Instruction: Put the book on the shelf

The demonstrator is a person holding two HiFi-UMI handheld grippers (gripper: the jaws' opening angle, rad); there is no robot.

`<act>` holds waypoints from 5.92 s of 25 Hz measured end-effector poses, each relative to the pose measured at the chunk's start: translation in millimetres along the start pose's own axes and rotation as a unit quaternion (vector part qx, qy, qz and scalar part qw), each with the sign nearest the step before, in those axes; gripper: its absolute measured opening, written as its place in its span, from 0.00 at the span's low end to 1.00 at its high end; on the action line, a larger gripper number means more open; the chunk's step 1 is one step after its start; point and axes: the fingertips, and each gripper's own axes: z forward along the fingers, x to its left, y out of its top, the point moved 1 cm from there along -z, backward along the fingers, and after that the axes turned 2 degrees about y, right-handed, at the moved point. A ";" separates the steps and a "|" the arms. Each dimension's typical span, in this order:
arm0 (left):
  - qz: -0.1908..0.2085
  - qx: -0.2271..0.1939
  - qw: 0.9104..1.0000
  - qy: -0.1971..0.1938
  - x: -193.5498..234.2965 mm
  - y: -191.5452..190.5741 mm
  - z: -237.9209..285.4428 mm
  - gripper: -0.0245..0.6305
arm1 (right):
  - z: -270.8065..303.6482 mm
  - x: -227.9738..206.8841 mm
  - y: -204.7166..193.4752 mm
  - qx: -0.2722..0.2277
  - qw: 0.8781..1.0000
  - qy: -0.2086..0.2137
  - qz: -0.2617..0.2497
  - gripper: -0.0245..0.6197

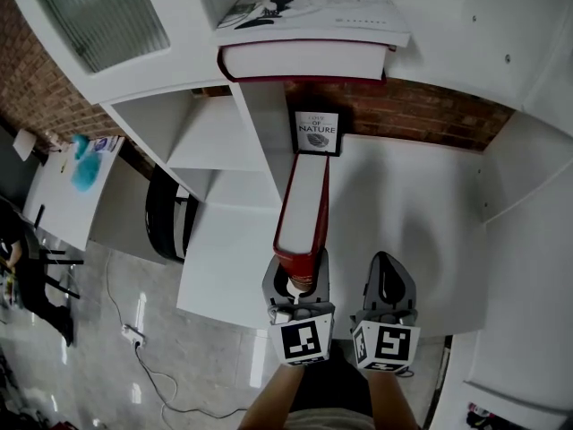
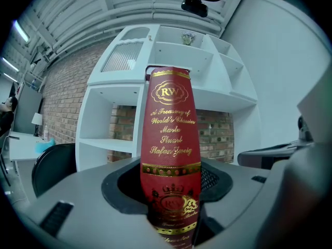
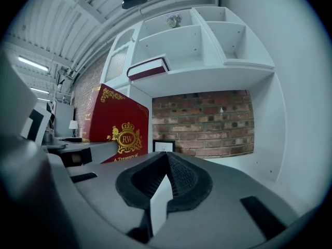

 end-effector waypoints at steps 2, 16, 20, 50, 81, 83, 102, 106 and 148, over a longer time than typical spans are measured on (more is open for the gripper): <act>0.000 0.000 1.000 -0.002 4.8 -0.9 8.5 0.41 | 9.1 2.8 -0.7 0.001 1.000 0.001 -0.003 0.06; -0.002 0.007 1.000 -0.021 26.9 -19.1 52.9 0.41 | 49.4 9.5 -11.1 0.005 1.000 -0.019 -0.004 0.06; 0.001 0.006 1.000 -0.024 27.6 -20.8 62.2 0.41 | 59.4 6.6 -14.2 0.005 1.000 -0.026 0.000 0.06; 0.038 0.011 0.999 0.030 46.1 -71.6 142.4 0.41 | 116.4 -1.3 -41.2 0.033 0.999 0.004 -0.005 0.06; 0.045 0.056 0.996 0.054 50.2 -107.9 131.4 0.41 | 121.8 7.3 -50.4 0.044 0.999 0.026 -0.006 0.06; 0.041 0.060 0.996 0.056 51.4 -110.0 129.7 0.41 | 121.9 7.1 -50.2 0.044 0.999 0.025 -0.005 0.06; 0.056 0.069 0.995 0.050 43.6 -112.4 122.1 0.41 | 117.3 1.5 -52.2 0.047 0.999 0.027 0.001 0.06; 0.056 0.065 0.995 0.050 40.7 -110.5 118.7 0.41 | 117.0 2.4 -53.4 0.047 0.998 0.030 0.005 0.06; 0.053 0.077 0.994 0.064 54.0 -108.7 175.6 0.42 | 167.4 21.1 -57.5 0.065 0.979 0.190 0.016 0.06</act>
